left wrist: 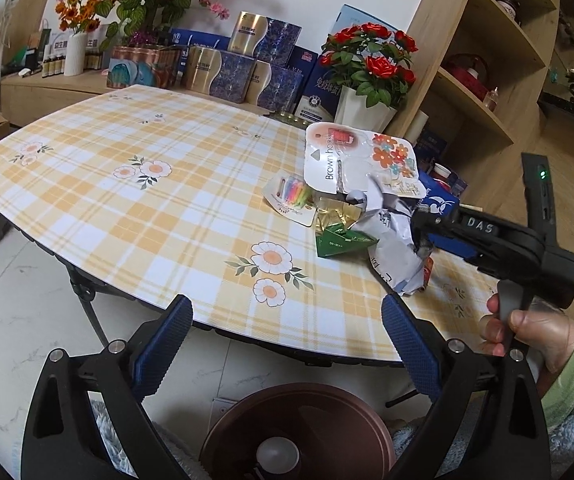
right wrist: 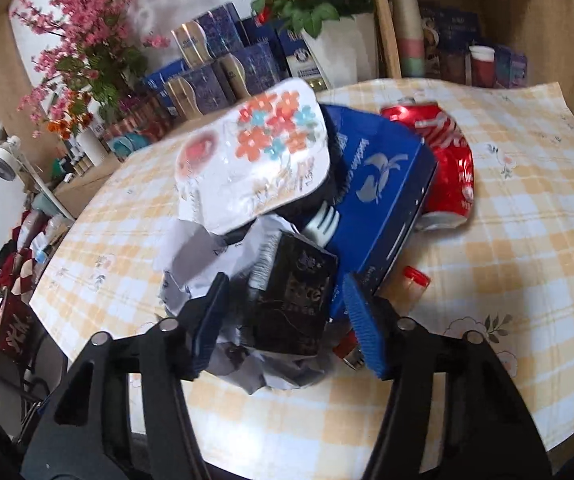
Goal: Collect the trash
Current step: 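Grasp the crumpled white paper with the left tool while the right tool grasps a black wrapper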
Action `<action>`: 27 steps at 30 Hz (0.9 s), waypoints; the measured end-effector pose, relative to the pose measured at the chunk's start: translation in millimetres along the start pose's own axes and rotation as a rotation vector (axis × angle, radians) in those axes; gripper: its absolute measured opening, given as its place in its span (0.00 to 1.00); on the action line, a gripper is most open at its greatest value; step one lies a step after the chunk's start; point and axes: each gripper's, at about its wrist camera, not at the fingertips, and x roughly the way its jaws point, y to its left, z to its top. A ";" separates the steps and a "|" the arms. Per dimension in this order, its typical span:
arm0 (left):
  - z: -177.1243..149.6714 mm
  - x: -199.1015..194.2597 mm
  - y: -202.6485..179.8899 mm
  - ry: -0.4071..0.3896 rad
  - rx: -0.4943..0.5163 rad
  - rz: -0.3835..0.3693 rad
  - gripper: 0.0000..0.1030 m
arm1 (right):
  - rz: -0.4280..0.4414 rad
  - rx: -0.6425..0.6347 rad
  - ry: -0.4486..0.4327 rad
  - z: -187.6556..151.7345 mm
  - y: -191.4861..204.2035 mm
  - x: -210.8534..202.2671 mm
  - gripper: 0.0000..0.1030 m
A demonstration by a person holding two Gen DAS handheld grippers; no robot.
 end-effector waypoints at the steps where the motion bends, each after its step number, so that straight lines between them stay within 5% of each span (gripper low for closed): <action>1: 0.1 0.3 0.7 0.002 -0.004 0.002 0.90 | 0.010 0.013 0.010 -1.2 -2.4 1.7 0.46; 6: 0.7 1.1 -0.6 0.008 -0.002 0.000 0.90 | 0.049 0.046 -0.006 -9.4 -13.2 -9.7 0.12; 17: 2.2 18.1 -33.5 0.055 0.137 -0.025 0.77 | 0.055 0.048 -0.193 -39.1 -56.4 -77.9 0.11; 27: 41.2 58.0 -100.7 0.111 0.236 -0.100 0.74 | 0.045 0.113 -0.254 -55.4 -92.7 -91.1 0.11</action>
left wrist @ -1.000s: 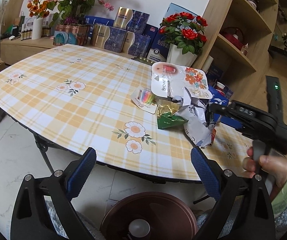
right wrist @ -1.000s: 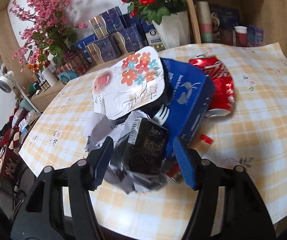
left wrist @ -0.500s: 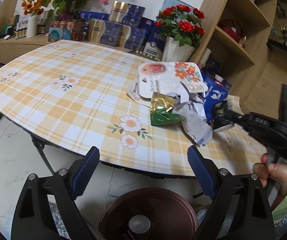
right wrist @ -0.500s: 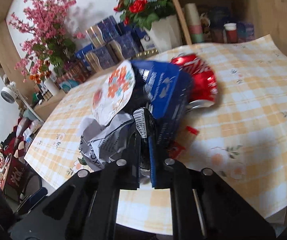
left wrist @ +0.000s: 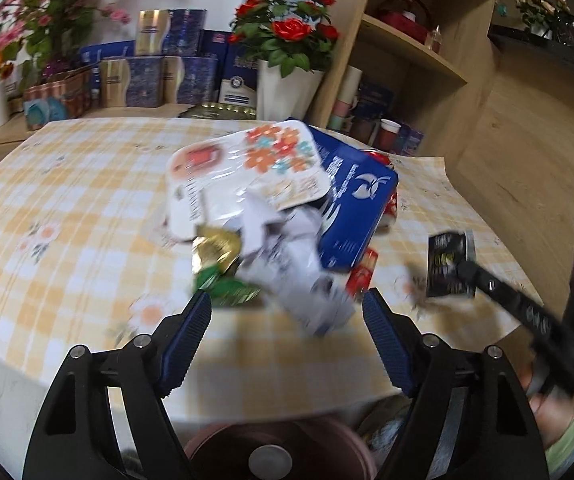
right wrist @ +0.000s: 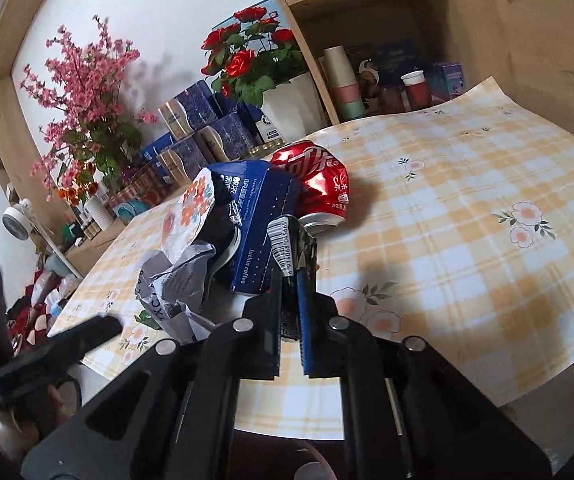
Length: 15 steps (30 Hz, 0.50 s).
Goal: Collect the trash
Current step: 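Grasp the crumpled white paper with the left tool while the right tool grasps a black wrapper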
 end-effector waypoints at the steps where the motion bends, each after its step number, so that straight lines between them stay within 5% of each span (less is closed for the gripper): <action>1: 6.9 6.8 -4.0 0.011 0.008 0.014 0.74 | 0.005 -0.001 -0.005 -1.1 -1.7 -0.7 0.11; 12: 27.9 71.5 -10.1 0.127 0.097 0.189 0.77 | 0.070 0.018 0.003 -7.2 -10.7 6.8 0.10; 15: 29.2 74.3 -8.0 0.127 0.102 0.205 0.67 | 0.079 0.030 -0.001 -6.3 -15.6 5.8 0.10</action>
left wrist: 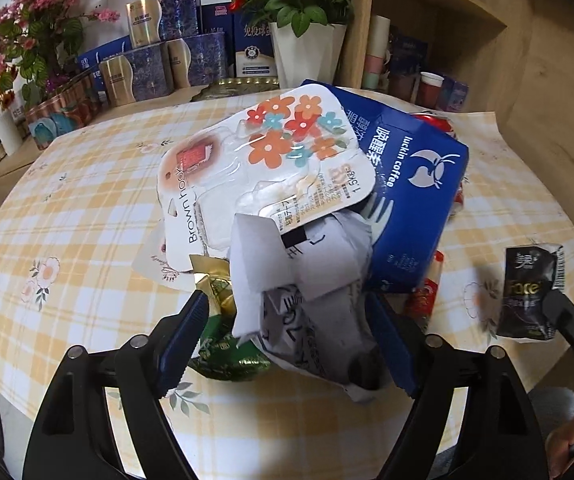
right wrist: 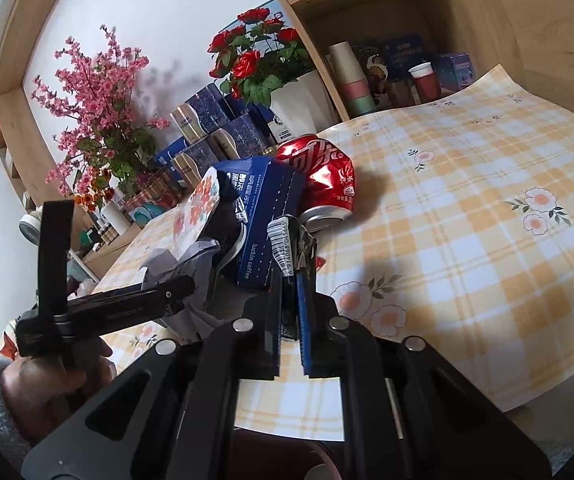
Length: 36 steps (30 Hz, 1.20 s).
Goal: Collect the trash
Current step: 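Grasp the crumpled white paper with the left tool while the right tool grasps a black wrapper, then carry the crumpled paper over the bin and open the left tool to drop it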
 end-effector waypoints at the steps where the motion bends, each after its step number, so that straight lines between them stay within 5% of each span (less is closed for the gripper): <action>1: 0.8 -0.7 -0.6 -0.001 0.007 -0.002 0.61 | 0.002 0.008 0.000 0.3 -2.4 -0.2 0.10; 2: 2.0 -2.2 -1.7 0.002 0.019 -0.010 0.48 | 0.001 0.013 0.001 0.3 -3.6 -0.6 0.10; 5: 8.0 -14.2 -1.3 -0.029 0.043 -0.028 0.41 | -0.002 0.029 -0.002 0.8 -8.6 -2.0 0.11; 9: 14.3 -32.3 2.4 -0.052 0.046 -0.068 0.40 | -0.004 0.047 -0.006 1.1 -13.7 -4.8 0.11; 16: 4.5 -44.9 -9.4 0.019 0.083 -0.189 0.40 | -0.010 0.065 0.000 0.1 -16.5 -4.9 0.11; 22: -3.1 -51.8 -28.0 0.000 0.131 -0.209 0.40 | -0.018 0.063 0.001 -0.7 -16.9 -6.0 0.11; 30: 16.3 -97.8 1.4 -0.138 0.029 -0.211 0.40 | -0.035 0.048 -0.003 -2.8 -18.6 -8.6 0.11; 36: -5.2 -126.4 15.5 -0.138 0.050 -0.206 0.40 | -0.022 -0.012 -0.001 -7.2 -5.2 -14.7 0.11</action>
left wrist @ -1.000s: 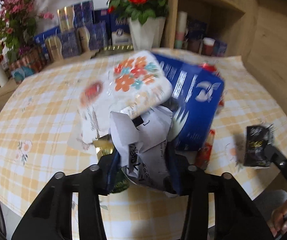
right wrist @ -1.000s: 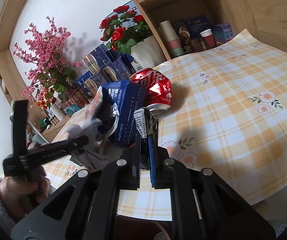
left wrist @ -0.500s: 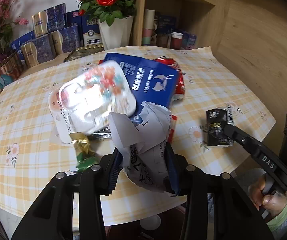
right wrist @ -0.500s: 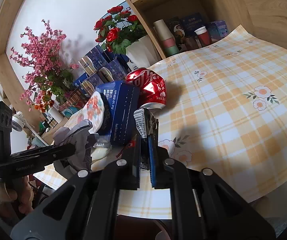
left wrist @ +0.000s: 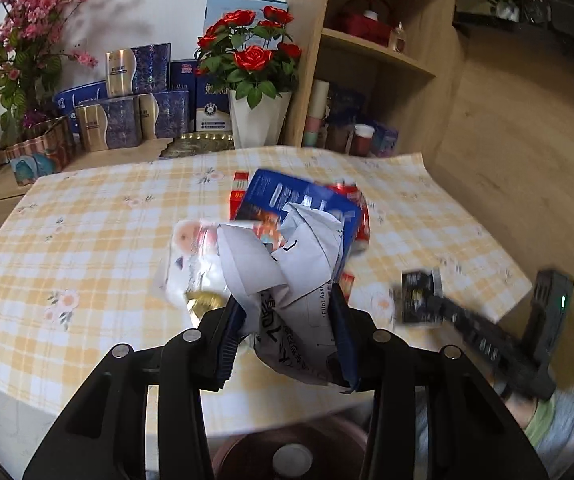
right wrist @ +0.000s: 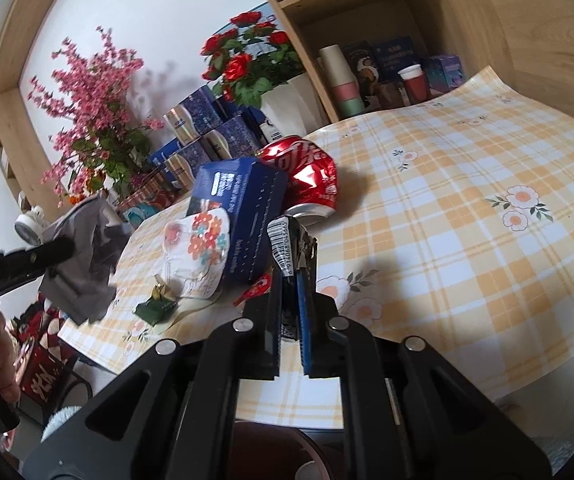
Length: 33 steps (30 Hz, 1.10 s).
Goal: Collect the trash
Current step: 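Carry the crumpled paper over the bin and open the left tool to drop it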
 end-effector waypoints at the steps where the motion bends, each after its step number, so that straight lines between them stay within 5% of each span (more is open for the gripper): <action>1: -10.1 -5.7 -1.0 0.012 0.017 0.008 0.40 | 0.005 -0.004 0.003 -1.2 2.2 -1.9 0.11; 17: -151.8 -10.4 -10.2 0.263 0.079 -0.048 0.40 | -0.001 -0.191 0.124 -54.0 52.4 -48.4 0.11; 27: -190.5 54.3 -14.7 0.550 0.139 -0.018 0.40 | -0.037 -0.261 0.170 -69.8 64.1 -41.3 0.10; 33: -206.1 77.8 -29.5 0.627 0.245 0.026 0.40 | -0.050 -0.287 0.195 -74.2 65.0 -35.4 0.10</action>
